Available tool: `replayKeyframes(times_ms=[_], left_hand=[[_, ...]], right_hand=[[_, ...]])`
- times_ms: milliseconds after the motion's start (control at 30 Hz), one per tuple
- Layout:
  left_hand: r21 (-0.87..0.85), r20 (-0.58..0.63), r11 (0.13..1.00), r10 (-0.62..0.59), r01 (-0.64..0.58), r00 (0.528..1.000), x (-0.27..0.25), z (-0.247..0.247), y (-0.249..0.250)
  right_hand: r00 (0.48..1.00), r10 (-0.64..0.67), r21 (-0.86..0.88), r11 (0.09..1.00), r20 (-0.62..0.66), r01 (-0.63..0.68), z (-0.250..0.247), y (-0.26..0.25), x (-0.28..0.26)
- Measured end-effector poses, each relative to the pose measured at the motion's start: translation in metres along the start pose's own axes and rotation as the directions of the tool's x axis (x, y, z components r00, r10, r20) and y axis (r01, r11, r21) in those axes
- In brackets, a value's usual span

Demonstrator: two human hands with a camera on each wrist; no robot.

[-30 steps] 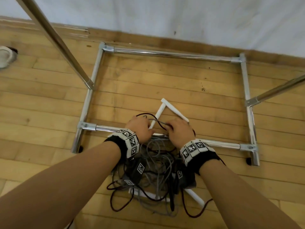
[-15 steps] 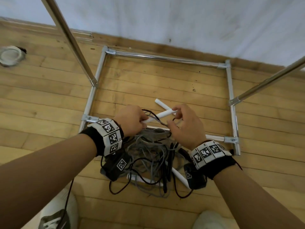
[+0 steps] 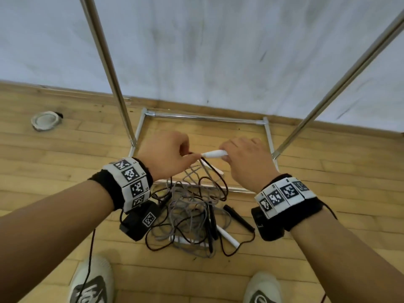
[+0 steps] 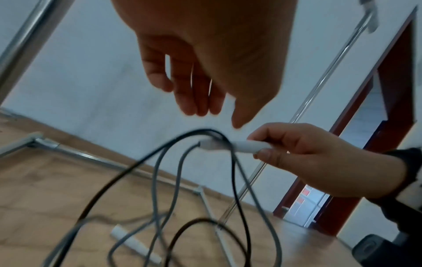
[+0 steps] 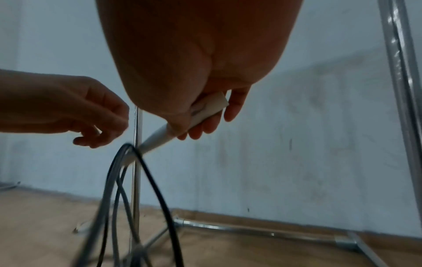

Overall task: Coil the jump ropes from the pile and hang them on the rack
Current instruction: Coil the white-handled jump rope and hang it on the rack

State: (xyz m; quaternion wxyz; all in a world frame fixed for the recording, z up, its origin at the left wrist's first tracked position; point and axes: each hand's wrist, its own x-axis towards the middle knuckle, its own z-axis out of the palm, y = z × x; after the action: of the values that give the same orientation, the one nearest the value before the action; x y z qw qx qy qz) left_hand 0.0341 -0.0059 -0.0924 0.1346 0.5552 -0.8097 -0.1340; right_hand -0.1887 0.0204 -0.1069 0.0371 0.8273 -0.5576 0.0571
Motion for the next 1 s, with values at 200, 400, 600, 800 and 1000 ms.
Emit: replayKeyframes(times_ms=[200,400,600,800,1000], left_hand=[[-0.164,0.006,0.970,0.181,-0.178,0.983,-0.017,-0.048,0.037],[-0.385,-0.022,0.908,0.168,-0.164,0.985,-0.030,-0.079,0.062],[-0.353,-0.145,0.891,0.248,-0.284,0.958,-0.042,-0.127,0.076],[-0.495,-0.231,0.816,0.208,-0.299,0.950,-0.050,-0.158,0.076],[-0.445,0.090,0.886,0.192,-0.133,0.977,-0.062,-0.141,0.062]], right_hand=[[0.986,0.039,0.121,0.992,-0.160,-0.020,-0.070,0.003,-0.024],[0.975,0.049,0.188,0.982,-0.215,-0.008,-0.129,-0.008,-0.045],[0.985,0.067,0.284,0.958,-0.157,-0.020,-0.166,-0.027,-0.049],[0.944,0.129,0.318,0.948,-0.303,-0.027,-0.201,-0.042,-0.048],[0.817,0.348,0.537,0.842,-0.460,-0.057,-0.233,-0.035,-0.044]])
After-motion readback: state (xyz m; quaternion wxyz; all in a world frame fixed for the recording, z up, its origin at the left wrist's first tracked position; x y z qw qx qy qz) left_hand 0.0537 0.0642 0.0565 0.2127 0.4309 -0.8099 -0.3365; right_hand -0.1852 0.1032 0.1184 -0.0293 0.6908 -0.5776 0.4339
